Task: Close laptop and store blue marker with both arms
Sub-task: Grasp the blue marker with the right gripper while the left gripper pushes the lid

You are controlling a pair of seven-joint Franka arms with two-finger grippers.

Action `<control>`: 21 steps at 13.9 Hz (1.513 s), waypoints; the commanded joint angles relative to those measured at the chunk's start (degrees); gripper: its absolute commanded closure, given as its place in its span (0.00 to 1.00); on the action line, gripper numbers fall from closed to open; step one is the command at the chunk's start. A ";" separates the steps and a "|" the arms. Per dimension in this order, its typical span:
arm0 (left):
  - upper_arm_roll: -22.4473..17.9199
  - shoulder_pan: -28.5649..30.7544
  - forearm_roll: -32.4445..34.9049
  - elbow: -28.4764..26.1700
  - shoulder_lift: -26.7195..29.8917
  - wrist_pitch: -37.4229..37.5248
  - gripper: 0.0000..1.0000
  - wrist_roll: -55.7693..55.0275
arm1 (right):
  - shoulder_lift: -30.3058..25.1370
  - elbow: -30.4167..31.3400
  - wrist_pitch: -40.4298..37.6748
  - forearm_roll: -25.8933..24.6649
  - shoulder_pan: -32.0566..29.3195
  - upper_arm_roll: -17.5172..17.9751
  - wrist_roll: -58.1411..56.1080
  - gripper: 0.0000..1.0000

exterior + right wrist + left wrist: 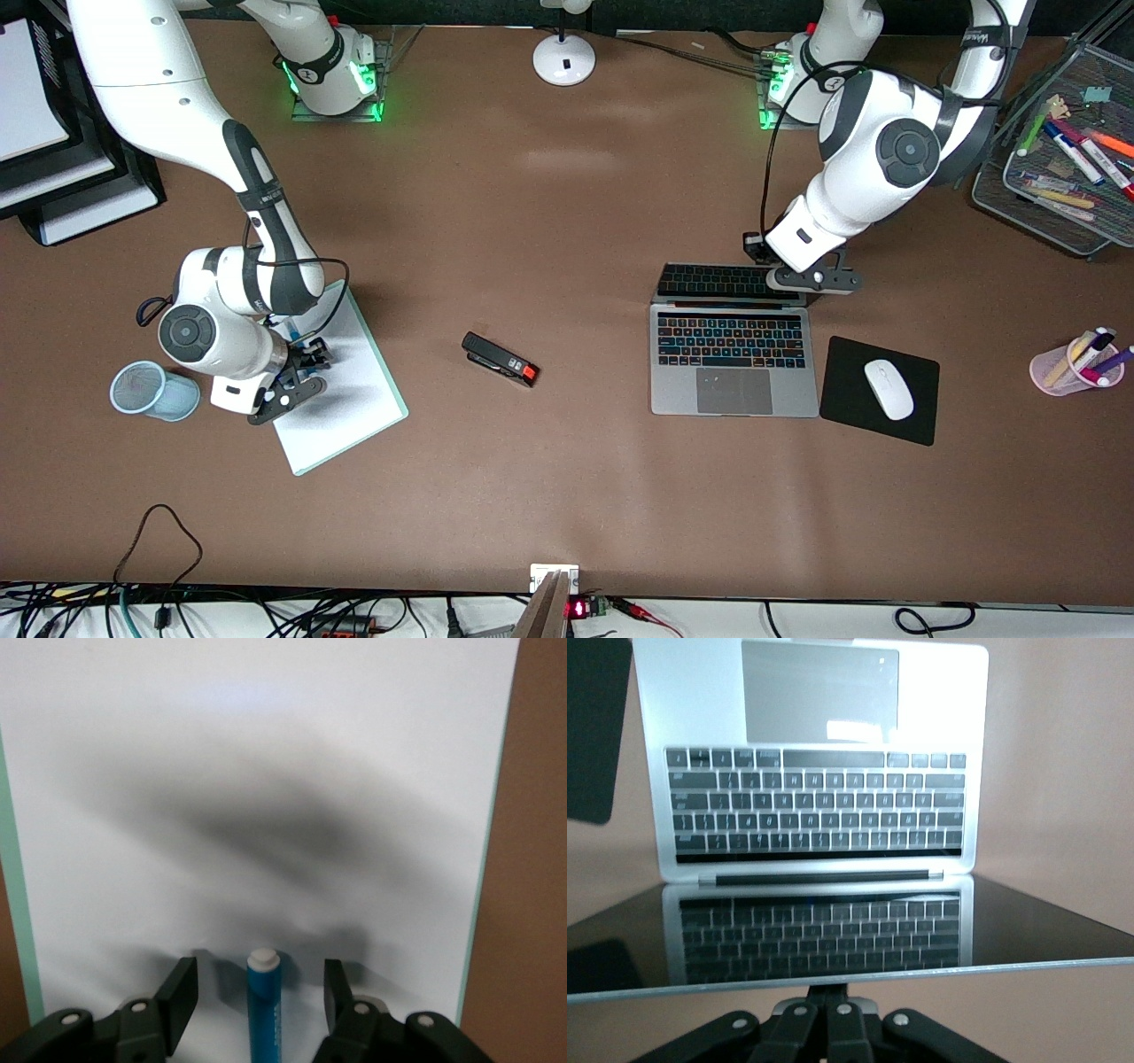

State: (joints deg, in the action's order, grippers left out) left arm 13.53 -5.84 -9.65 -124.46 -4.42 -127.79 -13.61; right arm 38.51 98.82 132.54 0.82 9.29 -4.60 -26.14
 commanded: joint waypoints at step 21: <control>-0.61 2.06 16.23 16.00 -22.46 -18.00 1.00 0.87 | -0.10 0.32 0.79 1.03 -0.06 -0.24 0.47 0.90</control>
State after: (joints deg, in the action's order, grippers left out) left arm 12.87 -4.37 3.43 -111.06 -22.90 -143.29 -13.26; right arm 38.52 99.08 132.60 1.05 9.09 -4.77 -25.59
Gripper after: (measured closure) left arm 0.991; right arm 0.811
